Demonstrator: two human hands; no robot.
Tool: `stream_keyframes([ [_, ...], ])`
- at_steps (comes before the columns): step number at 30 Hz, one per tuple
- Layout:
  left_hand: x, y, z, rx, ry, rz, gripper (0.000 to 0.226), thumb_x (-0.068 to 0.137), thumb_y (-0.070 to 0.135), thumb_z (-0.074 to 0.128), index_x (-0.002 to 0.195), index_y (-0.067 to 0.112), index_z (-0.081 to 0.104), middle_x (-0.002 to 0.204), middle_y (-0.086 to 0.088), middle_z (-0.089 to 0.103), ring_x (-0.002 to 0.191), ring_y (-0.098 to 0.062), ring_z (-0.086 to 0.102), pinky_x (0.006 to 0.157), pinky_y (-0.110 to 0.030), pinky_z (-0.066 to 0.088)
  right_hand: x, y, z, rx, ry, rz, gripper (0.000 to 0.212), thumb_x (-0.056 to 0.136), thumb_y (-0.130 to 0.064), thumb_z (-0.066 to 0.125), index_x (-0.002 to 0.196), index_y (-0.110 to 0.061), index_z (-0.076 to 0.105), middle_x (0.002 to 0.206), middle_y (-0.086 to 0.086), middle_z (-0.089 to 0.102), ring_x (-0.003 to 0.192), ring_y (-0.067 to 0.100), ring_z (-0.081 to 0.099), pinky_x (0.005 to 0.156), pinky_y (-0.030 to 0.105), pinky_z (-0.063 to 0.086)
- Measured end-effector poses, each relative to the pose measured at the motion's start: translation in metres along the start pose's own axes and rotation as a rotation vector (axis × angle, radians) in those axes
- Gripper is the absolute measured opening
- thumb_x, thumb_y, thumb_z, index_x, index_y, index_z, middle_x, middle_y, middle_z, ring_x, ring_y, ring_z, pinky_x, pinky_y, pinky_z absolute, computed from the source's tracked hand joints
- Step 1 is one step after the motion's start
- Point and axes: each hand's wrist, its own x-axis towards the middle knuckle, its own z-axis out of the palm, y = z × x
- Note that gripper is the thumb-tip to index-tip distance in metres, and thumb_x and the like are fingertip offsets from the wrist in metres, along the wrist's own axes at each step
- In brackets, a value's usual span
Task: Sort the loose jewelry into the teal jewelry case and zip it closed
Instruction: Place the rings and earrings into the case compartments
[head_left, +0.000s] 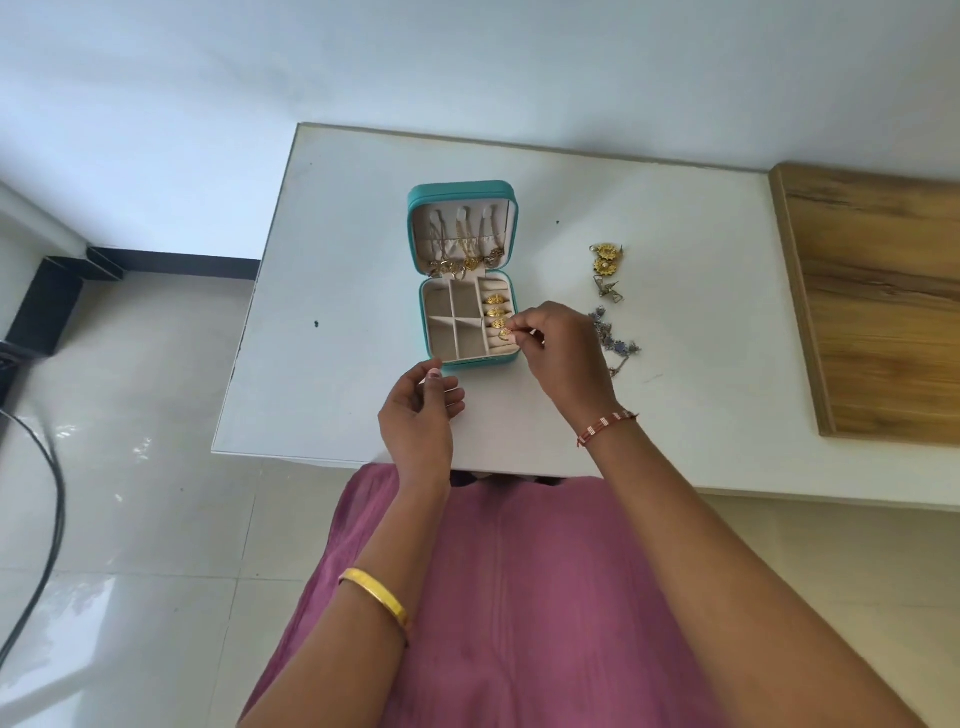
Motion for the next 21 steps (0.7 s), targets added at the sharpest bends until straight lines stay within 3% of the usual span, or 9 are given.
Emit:
stream_keyframes([
  [2, 0.0043, -0.0017, -0.0013, -0.002, 0.001, -0.005, 0.016, 0.095, 0.009, 0.048, 0.101, 0.008, 0.063, 0.077, -0.003, 0.064, 0.068, -0.014, 0.062, 0.064, -0.017, 0.055, 0.0026, 0.0009, 0.0034, -0.105, -0.019, -0.086, 0.017, 0.084, 0.001, 0.058, 0.096, 0.0, 0.07, 0.091, 0.018, 0.067, 0.085, 0.032, 0.063, 0.073, 0.042, 0.054],
  [6, 0.0076, -0.0032, -0.0028, -0.01, -0.003, -0.008, 0.016, 0.094, 0.01, 0.048, 0.1, 0.008, 0.063, 0.079, -0.003, 0.065, 0.069, -0.014, 0.062, 0.064, -0.017, 0.056, 0.0059, 0.0001, 0.0066, -0.285, -0.036, -0.186, 0.018, 0.084, 0.004, 0.056, 0.093, 0.0, 0.07, 0.084, 0.017, 0.063, 0.082, 0.032, 0.059, 0.064, 0.042, 0.053],
  [9, 0.0082, -0.0039, -0.0037, -0.02, -0.01, -0.013, 0.015, 0.095, 0.011, 0.048, 0.099, 0.009, 0.063, 0.081, -0.003, 0.065, 0.07, -0.014, 0.062, 0.066, -0.018, 0.056, 0.0076, -0.0007, 0.0093, -0.361, -0.028, -0.229, 0.019, 0.075, 0.012, 0.06, 0.085, 0.001, 0.071, 0.078, 0.015, 0.062, 0.077, 0.033, 0.059, 0.056, 0.036, 0.053],
  [13, 0.009, -0.0051, -0.0039, -0.016, -0.009, -0.015, 0.015, 0.095, 0.012, 0.048, 0.099, 0.01, 0.063, 0.083, -0.004, 0.066, 0.071, -0.014, 0.063, 0.066, -0.018, 0.056, 0.0091, -0.0019, 0.011, -0.41, -0.017, -0.297, 0.022, 0.059, 0.015, 0.072, 0.072, -0.003, 0.071, 0.066, 0.01, 0.062, 0.064, 0.028, 0.061, 0.045, 0.021, 0.043],
  [17, 0.0094, -0.0048, -0.0041, -0.017, -0.007, -0.014, 0.015, 0.095, 0.012, 0.048, 0.098, 0.011, 0.063, 0.083, -0.003, 0.066, 0.071, -0.014, 0.063, 0.066, -0.018, 0.056, 0.0065, -0.0063, 0.0075, -0.466, -0.044, -0.353, 0.023, 0.053, 0.017, 0.066, 0.063, -0.004, 0.069, 0.061, 0.007, 0.059, 0.06, 0.026, 0.058, 0.045, 0.017, 0.03],
  [21, 0.0092, -0.0047, -0.0039, -0.014, -0.004, -0.018, 0.015, 0.095, 0.012, 0.049, 0.099, 0.01, 0.063, 0.085, -0.005, 0.066, 0.072, -0.014, 0.063, 0.068, -0.019, 0.057, 0.0012, -0.0046, 0.0111, -0.501, 0.008, -0.371, 0.024, 0.055, 0.016, 0.066, 0.07, -0.003, 0.071, 0.068, 0.009, 0.061, 0.065, 0.029, 0.058, 0.045, 0.024, 0.042],
])
